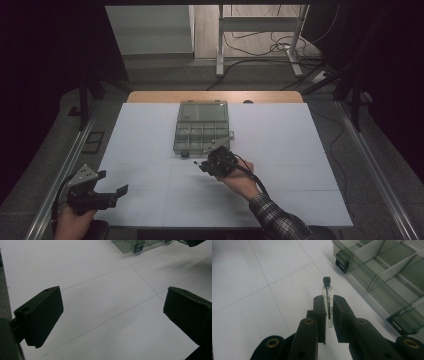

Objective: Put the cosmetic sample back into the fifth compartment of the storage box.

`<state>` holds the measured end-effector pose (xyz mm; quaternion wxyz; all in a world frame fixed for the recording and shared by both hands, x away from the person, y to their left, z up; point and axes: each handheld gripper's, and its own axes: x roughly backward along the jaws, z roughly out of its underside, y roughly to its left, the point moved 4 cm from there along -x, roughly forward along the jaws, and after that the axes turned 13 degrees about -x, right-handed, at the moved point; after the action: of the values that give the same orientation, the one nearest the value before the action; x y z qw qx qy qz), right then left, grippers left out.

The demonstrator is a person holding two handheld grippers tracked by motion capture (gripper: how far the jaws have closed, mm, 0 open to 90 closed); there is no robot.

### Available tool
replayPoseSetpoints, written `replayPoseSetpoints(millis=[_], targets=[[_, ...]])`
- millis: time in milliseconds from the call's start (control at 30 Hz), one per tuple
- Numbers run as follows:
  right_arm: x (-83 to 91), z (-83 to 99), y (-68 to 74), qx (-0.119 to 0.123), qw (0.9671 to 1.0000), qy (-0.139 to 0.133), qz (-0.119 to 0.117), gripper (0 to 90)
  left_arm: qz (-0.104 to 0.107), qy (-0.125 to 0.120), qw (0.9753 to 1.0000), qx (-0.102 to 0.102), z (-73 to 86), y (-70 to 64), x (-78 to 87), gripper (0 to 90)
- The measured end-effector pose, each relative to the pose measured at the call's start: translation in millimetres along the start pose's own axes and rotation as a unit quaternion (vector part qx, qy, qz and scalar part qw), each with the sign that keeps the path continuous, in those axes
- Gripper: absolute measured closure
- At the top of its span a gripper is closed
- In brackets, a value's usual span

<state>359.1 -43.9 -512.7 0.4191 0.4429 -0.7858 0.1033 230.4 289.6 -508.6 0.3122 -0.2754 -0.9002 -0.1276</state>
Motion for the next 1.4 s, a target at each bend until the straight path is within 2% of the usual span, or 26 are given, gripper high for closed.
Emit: replayPoseSetpoints(millis=[633, 1033, 1400], targets=[[-17.4, -26.2, -14.9, -0.025, 0.9994, -0.023, 0.007, 80.5, 0.002, 0.0, 1.0, 0.0, 0.1, 0.2, -0.2, 3.4], [-25.4, -45.2, -18.4, -0.025, 0.999, -0.033, 0.018, 80.5, 0.003, -0.001, 1.0, 0.002, 0.4, 0.9, -0.1, 3.4], [-41.8, -62.8, -20.7, -0.033, 0.9984, -0.042, 0.019, 80.5, 0.003, -0.001, 1.0, 0.003, 0.5, 1.1, -0.1, 3.4]])
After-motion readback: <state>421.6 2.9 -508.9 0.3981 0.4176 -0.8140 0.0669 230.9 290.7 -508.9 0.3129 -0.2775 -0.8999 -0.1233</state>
